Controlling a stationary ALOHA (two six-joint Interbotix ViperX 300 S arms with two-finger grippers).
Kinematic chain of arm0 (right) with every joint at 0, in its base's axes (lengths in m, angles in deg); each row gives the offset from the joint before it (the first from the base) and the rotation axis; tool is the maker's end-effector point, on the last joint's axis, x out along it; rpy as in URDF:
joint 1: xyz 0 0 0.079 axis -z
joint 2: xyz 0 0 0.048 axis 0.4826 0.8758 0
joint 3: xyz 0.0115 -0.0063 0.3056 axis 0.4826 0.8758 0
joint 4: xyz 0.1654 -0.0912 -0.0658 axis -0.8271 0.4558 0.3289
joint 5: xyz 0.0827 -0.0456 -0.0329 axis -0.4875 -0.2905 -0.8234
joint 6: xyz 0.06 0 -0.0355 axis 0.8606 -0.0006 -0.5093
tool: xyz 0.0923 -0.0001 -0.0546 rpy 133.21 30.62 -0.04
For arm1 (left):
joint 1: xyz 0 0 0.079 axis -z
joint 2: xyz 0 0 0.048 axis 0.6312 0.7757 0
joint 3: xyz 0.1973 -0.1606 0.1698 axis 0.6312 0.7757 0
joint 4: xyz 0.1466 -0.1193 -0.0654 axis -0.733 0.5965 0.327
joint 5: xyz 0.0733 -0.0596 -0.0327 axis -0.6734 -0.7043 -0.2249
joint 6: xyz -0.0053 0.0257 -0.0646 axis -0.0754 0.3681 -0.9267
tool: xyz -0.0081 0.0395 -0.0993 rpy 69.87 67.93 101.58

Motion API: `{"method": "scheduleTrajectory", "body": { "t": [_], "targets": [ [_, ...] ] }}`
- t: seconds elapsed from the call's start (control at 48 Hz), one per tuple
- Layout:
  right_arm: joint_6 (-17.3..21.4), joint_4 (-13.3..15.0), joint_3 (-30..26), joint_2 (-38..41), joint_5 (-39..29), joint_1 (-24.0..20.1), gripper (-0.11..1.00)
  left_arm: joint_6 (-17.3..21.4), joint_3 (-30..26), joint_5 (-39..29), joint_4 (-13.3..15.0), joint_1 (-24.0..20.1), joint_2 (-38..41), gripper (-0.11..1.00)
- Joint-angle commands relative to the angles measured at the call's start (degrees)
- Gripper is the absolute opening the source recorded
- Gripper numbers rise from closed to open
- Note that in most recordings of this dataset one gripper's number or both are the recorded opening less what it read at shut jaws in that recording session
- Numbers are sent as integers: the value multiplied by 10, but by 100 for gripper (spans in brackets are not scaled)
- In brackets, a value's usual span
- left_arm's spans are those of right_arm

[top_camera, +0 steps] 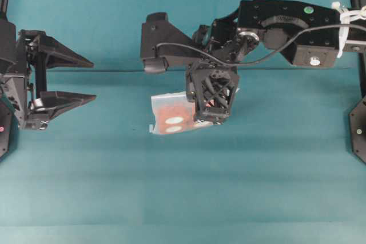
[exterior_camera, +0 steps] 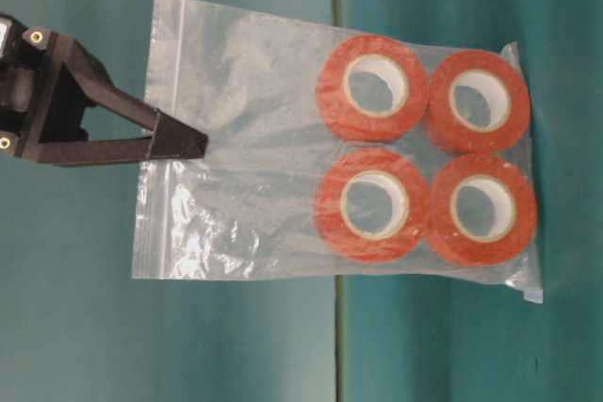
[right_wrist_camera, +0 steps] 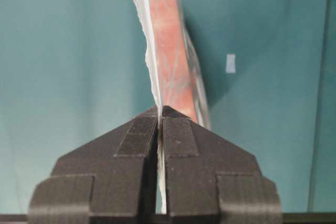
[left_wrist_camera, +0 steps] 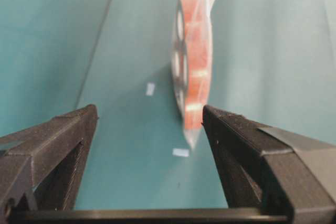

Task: Hand over the clear zip bag and make it stand upright.
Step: 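Hold the hanging bag with the right gripper near table center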

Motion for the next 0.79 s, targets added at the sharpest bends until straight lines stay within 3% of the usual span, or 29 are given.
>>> {"method": "scheduleTrajectory", "body": {
  "t": [0.0, 0.77],
  "targets": [
    [8, -1, -18, -7, 2, 4, 2, -1, -6, 5, -1, -2, -1, 87],
    [-27, -2, 4, -11, 1, -16, 2, -1, -6, 4, 0, -2, 0, 87]
  ]
}}
